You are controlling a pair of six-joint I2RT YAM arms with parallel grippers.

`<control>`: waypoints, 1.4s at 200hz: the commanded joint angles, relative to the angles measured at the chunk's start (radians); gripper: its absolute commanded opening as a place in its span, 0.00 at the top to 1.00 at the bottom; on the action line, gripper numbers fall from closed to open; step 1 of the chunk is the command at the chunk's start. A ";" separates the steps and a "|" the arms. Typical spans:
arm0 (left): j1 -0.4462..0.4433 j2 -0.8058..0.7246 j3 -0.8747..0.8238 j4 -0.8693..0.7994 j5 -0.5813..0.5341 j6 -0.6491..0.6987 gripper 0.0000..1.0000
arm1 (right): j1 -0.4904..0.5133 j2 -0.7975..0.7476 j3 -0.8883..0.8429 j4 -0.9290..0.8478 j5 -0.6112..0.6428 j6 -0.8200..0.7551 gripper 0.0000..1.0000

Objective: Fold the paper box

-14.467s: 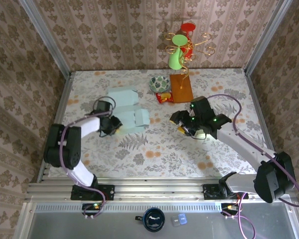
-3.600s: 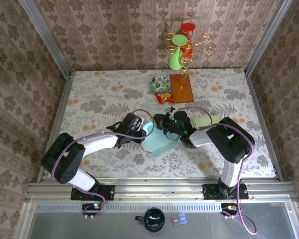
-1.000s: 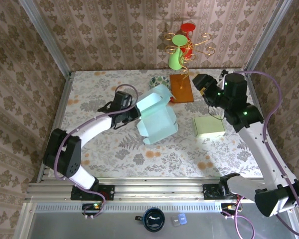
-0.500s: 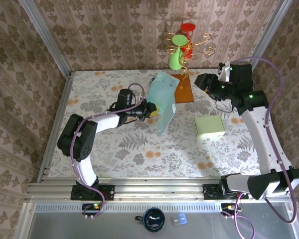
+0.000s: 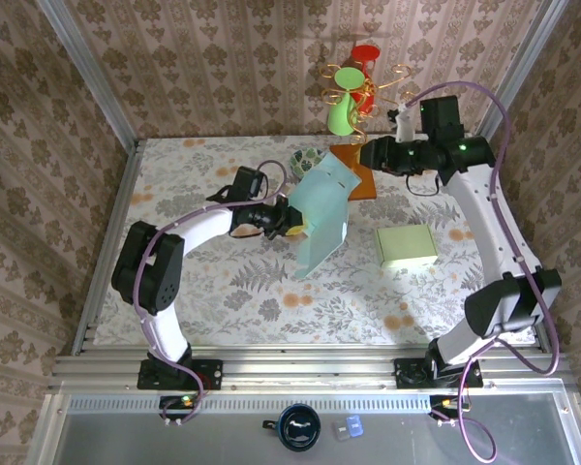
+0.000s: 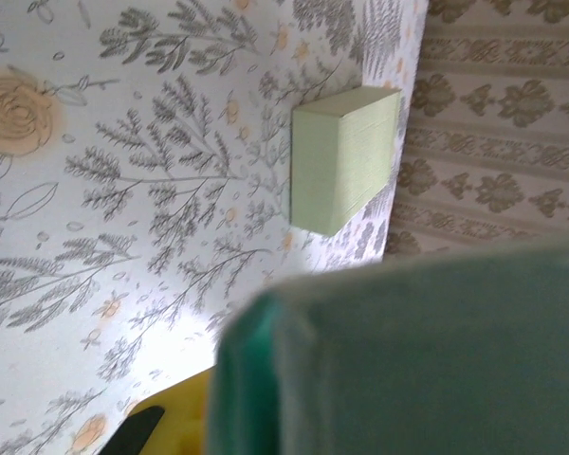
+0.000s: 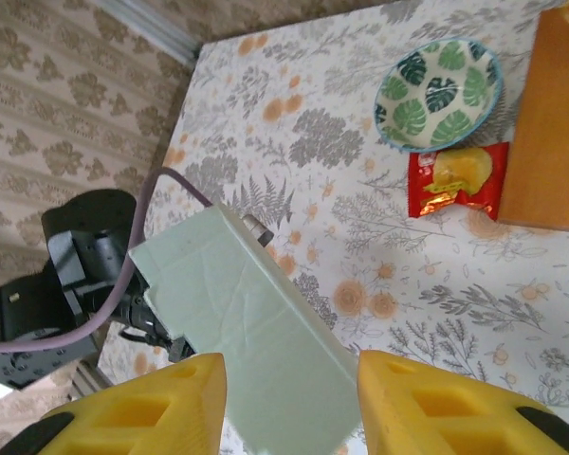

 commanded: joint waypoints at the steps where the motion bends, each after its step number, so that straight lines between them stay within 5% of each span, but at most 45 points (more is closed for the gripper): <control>1: -0.002 -0.030 0.047 -0.150 0.003 0.117 1.00 | 0.005 0.023 0.035 -0.051 -0.072 -0.085 0.59; 108: 0.004 -0.018 0.110 -0.296 -0.007 0.219 1.00 | 0.092 0.054 -0.016 -0.091 -0.097 -0.164 0.64; 280: 0.001 -0.055 0.117 -0.365 -0.035 0.262 1.00 | 0.277 0.035 -0.020 -0.187 0.368 -0.310 0.61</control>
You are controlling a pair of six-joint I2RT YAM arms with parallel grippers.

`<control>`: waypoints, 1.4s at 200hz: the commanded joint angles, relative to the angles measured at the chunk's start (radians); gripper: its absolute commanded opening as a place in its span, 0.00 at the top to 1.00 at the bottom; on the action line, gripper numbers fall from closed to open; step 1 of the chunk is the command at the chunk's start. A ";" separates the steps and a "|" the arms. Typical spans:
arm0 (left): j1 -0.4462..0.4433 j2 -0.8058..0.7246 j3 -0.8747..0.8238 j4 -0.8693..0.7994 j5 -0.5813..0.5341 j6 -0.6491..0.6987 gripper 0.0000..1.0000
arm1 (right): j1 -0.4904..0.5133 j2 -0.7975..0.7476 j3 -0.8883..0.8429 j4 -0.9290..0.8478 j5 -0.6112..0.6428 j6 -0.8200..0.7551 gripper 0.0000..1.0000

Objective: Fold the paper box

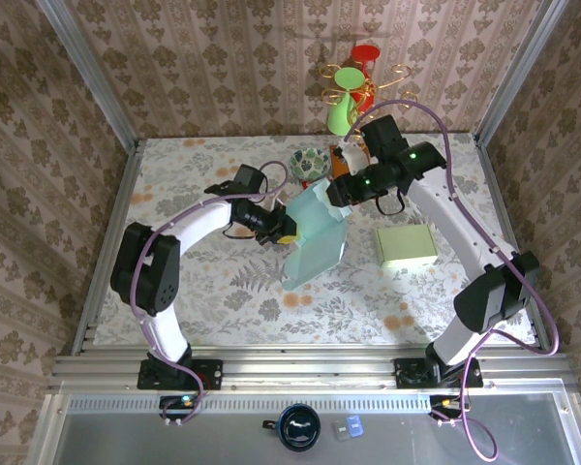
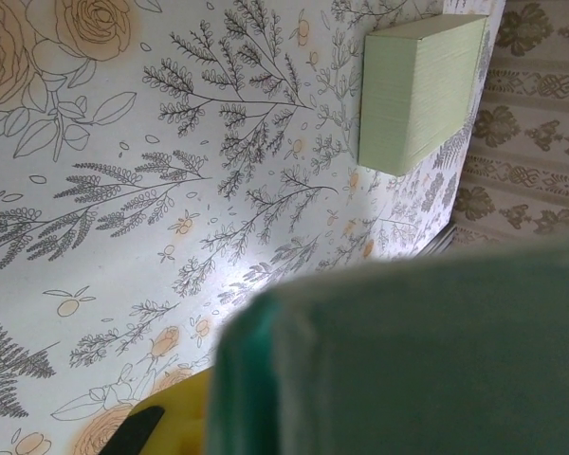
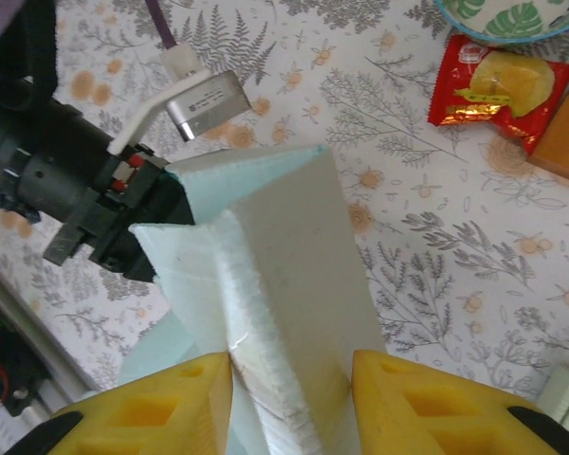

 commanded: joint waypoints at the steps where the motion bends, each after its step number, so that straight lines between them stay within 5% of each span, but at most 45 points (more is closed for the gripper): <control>1: -0.001 -0.044 0.030 -0.020 0.018 0.036 1.00 | 0.016 -0.024 -0.008 -0.038 0.111 -0.040 0.61; 191: -0.011 -0.069 0.088 -0.159 -0.077 0.048 1.00 | 0.260 0.141 0.102 -0.133 0.740 0.008 0.71; 232: -0.011 -0.069 0.091 -0.174 -0.090 0.039 1.00 | 0.292 0.204 0.170 -0.203 0.929 0.030 0.84; 255: -0.013 -0.066 0.100 -0.176 -0.096 0.017 1.00 | 0.309 0.270 0.237 -0.291 1.073 0.100 1.00; 280: -0.017 -0.059 0.110 -0.185 -0.102 0.011 1.00 | 0.313 0.277 0.256 -0.297 1.098 0.137 1.00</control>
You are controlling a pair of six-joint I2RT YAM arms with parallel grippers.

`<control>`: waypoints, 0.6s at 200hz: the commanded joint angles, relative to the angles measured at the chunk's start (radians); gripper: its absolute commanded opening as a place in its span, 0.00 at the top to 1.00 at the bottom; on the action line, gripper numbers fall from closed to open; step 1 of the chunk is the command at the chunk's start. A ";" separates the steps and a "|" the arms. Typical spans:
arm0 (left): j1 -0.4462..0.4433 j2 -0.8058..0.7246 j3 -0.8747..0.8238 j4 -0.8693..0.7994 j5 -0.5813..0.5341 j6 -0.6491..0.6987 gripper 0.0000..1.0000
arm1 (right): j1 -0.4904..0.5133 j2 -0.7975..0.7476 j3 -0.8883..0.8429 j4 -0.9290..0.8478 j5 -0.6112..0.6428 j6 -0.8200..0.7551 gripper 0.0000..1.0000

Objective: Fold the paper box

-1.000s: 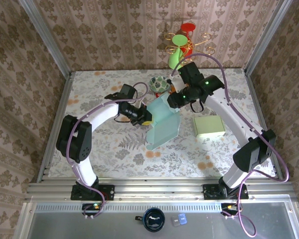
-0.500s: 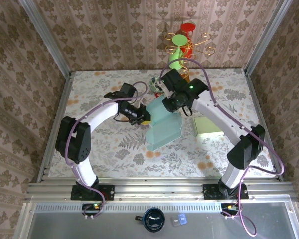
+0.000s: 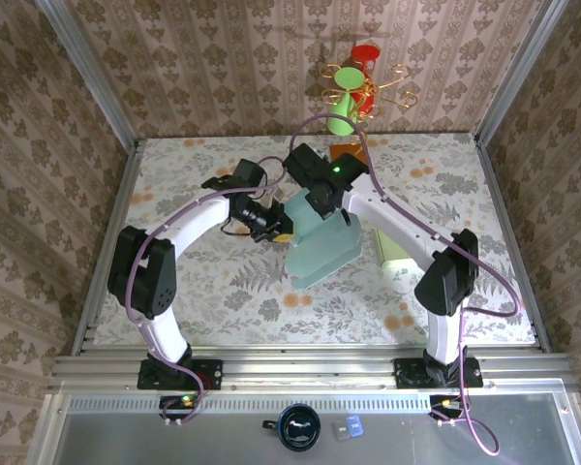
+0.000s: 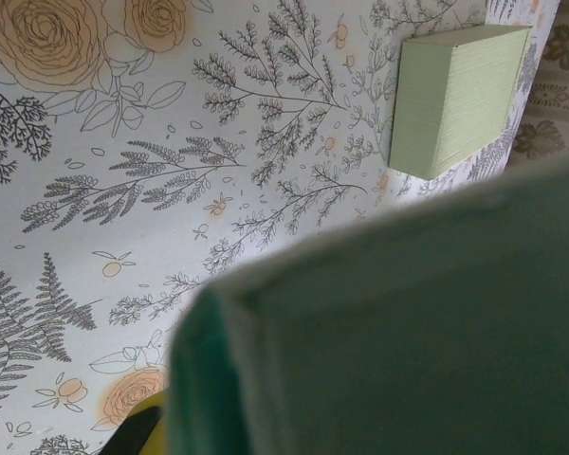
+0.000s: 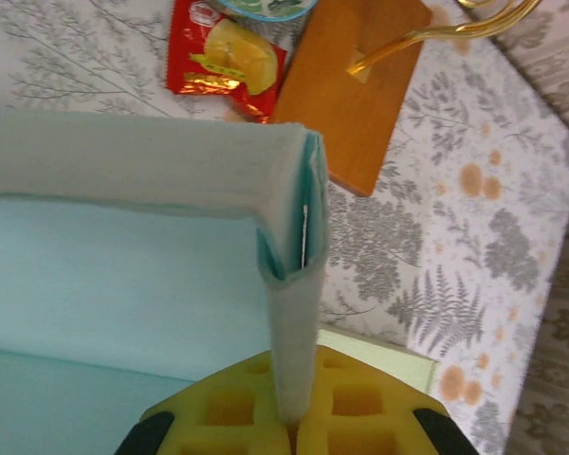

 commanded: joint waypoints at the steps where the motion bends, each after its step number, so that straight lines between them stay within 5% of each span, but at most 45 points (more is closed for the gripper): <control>1: -0.008 -0.035 0.034 -0.032 0.008 0.009 1.00 | -0.008 0.016 0.037 -0.100 0.156 0.056 1.00; 15: -0.008 -0.031 0.036 -0.034 0.008 0.011 1.00 | -0.007 0.024 0.054 -0.100 0.156 0.052 1.00; 39: -0.008 -0.031 0.034 -0.036 0.006 0.012 1.00 | -0.008 0.045 0.094 -0.112 0.158 0.044 0.80; 68: -0.008 -0.029 0.037 -0.043 0.008 0.013 1.00 | -0.008 0.068 0.135 -0.115 0.167 0.034 0.76; 120: -0.008 -0.029 0.040 -0.047 -0.003 0.011 1.00 | -0.008 0.101 0.164 -0.149 0.245 0.058 1.00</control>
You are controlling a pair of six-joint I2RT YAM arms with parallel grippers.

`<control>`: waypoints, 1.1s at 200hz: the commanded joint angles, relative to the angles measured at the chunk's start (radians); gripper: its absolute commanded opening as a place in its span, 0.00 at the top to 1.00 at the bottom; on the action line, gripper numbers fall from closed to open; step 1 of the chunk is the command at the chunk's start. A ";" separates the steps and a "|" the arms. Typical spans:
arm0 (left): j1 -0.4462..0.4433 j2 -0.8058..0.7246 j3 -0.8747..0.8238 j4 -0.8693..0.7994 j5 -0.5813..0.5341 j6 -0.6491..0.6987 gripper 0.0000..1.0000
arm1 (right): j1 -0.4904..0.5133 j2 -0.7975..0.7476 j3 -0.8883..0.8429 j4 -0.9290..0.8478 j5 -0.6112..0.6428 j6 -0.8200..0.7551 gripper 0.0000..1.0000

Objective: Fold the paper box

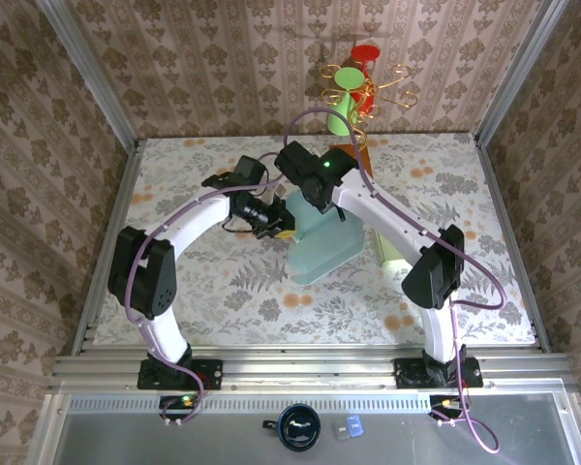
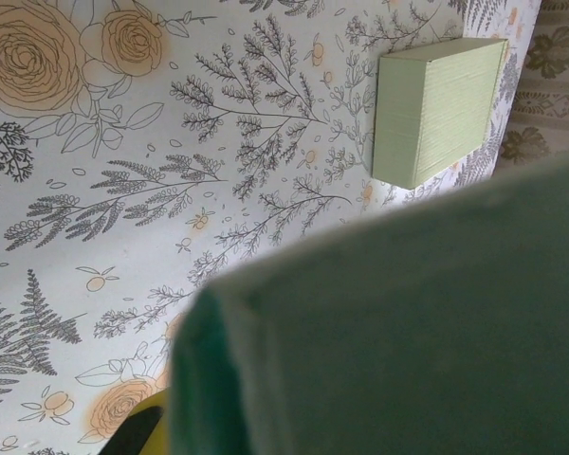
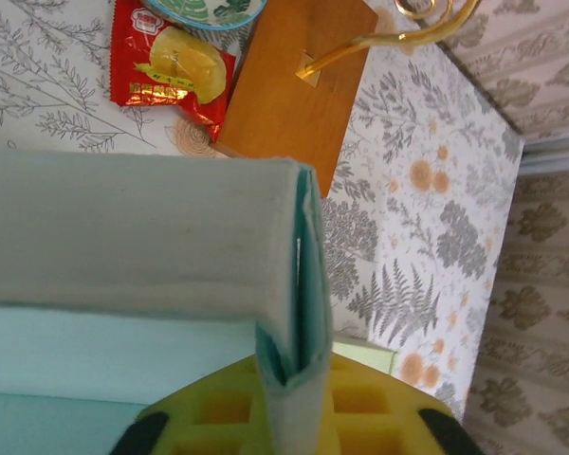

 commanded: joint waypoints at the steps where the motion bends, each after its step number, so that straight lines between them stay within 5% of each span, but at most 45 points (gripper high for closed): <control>1: 0.000 -0.029 0.016 -0.055 -0.001 0.019 1.00 | -0.015 0.012 0.028 -0.054 0.145 0.026 1.00; 38: 0.003 -0.041 -0.005 -0.042 -0.057 -0.008 1.00 | -0.008 0.000 -0.014 -0.073 0.160 0.115 1.00; 126: -0.007 -0.052 -0.219 0.193 -0.270 -0.078 0.80 | 0.018 -0.068 -0.371 0.056 -0.007 0.449 1.00; 220: -0.087 -0.065 -0.334 0.412 -0.336 -0.118 0.74 | 0.023 -0.070 -0.486 0.101 -0.043 0.508 1.00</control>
